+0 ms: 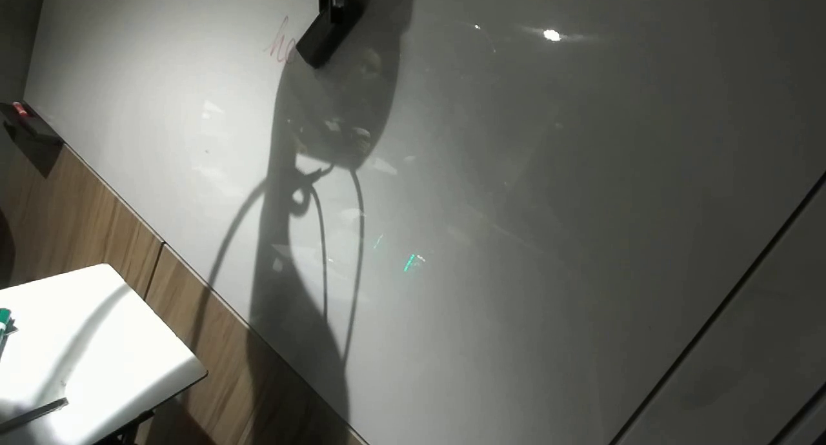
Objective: Use the eraser to wipe the whiteboard.
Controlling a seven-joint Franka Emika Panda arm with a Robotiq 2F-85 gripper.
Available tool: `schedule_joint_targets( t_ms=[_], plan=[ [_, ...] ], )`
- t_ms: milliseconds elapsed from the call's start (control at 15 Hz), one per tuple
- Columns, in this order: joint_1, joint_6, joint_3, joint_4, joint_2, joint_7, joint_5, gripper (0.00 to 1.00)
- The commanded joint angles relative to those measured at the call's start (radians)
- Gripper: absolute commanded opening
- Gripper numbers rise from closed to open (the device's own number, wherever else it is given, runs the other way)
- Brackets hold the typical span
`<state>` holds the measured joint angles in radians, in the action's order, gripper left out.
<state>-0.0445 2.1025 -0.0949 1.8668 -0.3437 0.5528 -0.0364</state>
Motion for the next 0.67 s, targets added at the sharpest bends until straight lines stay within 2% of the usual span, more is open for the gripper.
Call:
schedule_joint_targets(
  t_ms=[0,333,600],
  plan=[
    [-0.034,0.126,0.001,-0.025,0.128,0.019,-0.035,0.29],
    [-0.057,0.133,0.016,0.041,0.171,0.021,-0.043,0.29],
    [-0.058,0.101,0.022,0.041,0.200,0.034,-0.050,0.29]
  ],
)
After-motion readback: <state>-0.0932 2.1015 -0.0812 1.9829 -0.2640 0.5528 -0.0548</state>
